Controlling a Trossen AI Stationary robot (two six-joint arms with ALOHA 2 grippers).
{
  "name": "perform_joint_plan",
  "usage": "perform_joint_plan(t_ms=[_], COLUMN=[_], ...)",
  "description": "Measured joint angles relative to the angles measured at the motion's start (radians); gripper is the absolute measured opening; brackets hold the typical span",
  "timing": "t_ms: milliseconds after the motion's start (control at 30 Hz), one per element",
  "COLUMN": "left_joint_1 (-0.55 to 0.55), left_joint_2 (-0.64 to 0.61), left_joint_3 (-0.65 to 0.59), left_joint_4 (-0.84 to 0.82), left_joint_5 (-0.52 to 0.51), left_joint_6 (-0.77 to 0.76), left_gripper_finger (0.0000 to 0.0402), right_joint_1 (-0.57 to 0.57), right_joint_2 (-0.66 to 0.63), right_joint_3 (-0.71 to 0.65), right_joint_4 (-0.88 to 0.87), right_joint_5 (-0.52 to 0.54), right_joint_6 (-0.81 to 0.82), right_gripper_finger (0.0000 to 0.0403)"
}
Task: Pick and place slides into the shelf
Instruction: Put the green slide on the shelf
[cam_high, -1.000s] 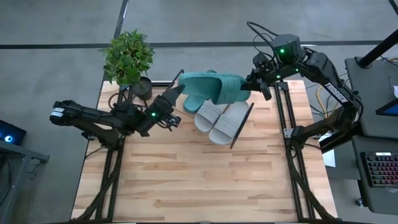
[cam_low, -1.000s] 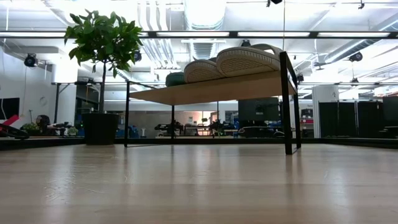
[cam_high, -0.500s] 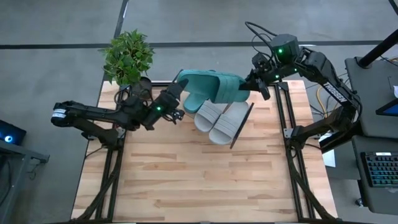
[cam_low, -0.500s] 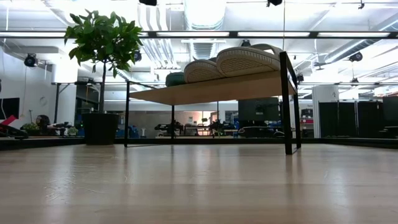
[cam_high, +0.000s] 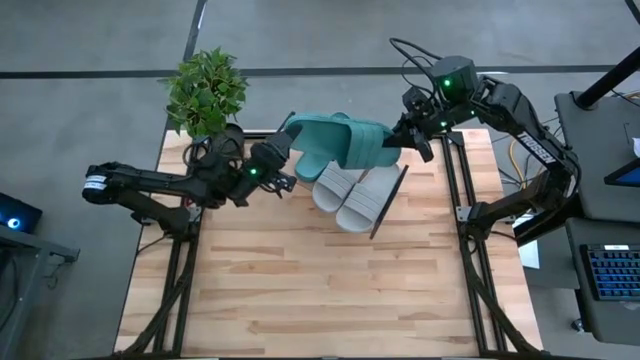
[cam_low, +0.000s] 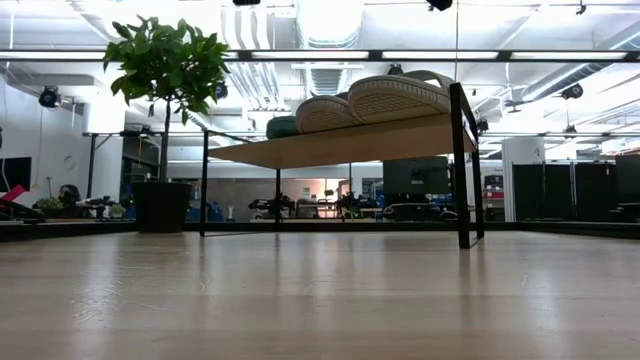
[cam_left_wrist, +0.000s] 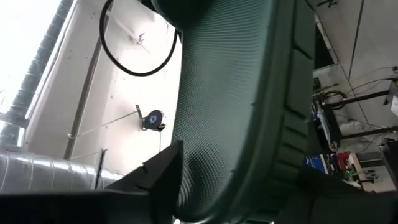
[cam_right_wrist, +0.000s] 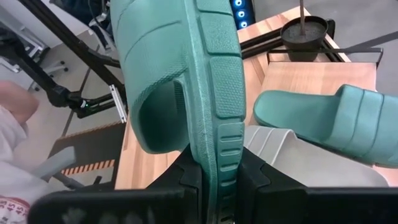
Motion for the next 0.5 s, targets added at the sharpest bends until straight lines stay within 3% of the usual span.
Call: perform_joint_plan(t_ms=[267,500], left_joint_1=[0.006,0.011], left_joint_2=[0.049,0.055], left_joint_3=[0.017,0.016], left_joint_4=[-0.001,0.051], left_joint_5=[-0.119,-0.131], left_joint_6=[-0.001,-0.004], left_gripper_finger=[0.0051,0.0047], right_joint_1=[-0.001,-0.001], right_joint_2=[0.000,0.000], right_joint_3=[0.000,0.000], right_joint_4=[-0.004,0.013], right_joint_5=[-0.003,0.002], right_joint_6=[-0.001,0.000], right_gripper_finger=[0.0034,0.0077])
